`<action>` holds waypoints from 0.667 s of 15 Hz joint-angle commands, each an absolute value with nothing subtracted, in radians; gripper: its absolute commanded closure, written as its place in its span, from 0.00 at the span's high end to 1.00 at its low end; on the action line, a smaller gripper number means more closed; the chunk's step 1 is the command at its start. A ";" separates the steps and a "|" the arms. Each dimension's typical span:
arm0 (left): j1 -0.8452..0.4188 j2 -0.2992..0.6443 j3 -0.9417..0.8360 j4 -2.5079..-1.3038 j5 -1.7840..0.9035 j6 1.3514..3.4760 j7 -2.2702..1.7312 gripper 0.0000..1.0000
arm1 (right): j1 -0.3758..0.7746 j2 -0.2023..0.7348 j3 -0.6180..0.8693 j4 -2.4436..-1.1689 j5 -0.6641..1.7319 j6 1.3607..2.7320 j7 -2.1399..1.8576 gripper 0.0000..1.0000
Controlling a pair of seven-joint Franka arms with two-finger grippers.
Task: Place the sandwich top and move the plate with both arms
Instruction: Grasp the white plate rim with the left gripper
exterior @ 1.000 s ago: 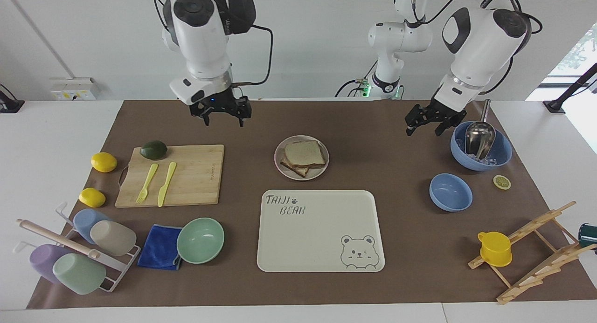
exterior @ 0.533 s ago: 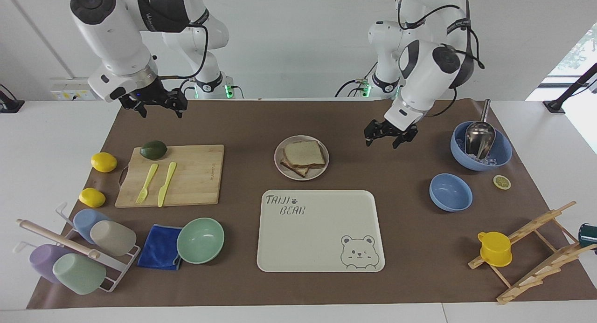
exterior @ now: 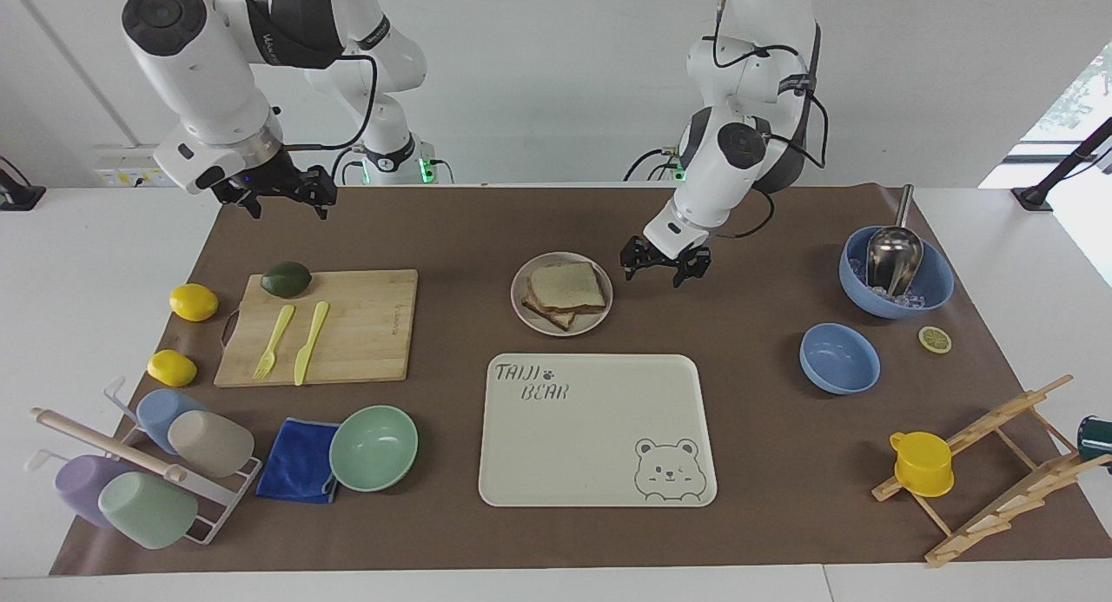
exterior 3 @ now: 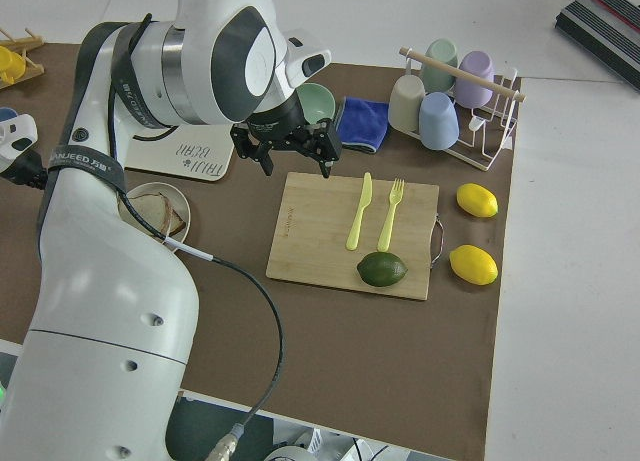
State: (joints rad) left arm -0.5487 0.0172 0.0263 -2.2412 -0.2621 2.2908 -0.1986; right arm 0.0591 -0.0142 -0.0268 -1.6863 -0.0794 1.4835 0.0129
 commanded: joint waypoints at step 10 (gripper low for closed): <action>-0.644 0.077 0.041 -2.312 -0.302 2.428 -0.293 0.95 | 0.034 0.002 -0.037 -1.686 -0.034 1.528 0.031 1.00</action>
